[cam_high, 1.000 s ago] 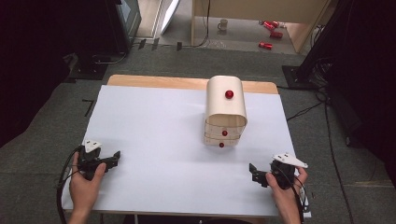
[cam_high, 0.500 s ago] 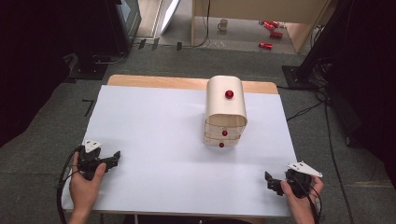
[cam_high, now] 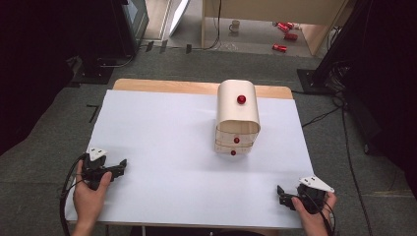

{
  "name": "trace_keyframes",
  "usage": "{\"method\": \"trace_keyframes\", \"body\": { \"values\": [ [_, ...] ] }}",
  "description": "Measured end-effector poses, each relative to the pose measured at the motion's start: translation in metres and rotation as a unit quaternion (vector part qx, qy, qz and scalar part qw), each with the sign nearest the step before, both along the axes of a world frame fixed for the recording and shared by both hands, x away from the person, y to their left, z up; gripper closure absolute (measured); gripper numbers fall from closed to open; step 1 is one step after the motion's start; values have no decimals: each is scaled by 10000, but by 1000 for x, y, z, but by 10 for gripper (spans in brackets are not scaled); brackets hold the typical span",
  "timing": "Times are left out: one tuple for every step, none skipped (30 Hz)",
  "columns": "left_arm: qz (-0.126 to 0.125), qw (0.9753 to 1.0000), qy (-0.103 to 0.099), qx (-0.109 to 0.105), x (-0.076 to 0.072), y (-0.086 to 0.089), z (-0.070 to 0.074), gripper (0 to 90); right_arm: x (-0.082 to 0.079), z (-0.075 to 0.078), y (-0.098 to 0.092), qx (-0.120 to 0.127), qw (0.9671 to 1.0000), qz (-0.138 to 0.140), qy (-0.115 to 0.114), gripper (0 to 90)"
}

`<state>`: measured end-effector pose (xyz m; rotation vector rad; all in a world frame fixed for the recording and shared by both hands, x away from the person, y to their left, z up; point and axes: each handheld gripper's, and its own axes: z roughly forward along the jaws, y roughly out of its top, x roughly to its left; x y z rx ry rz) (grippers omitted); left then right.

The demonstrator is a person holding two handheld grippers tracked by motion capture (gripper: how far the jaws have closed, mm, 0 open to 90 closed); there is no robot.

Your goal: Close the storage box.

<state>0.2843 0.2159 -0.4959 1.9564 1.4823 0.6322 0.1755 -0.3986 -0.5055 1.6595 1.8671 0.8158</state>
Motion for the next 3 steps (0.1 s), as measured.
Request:
{"method": "trace_keyframes", "body": {
  "values": [
    [1, 10000, 0, -2, 0, 0, 0, 144, 0, 0, 0, 4, 10000, -3, -2, 0],
    [0, 10000, 0, -1, 0, 0, 0, 144, 0, 0, 0, 7, 10000, -3, 2, 0],
    [0, 10000, 0, -1, 0, 0, 0, 144, 0, 0, 0, 7, 10000, -3, 2, 0]
  ]
}}
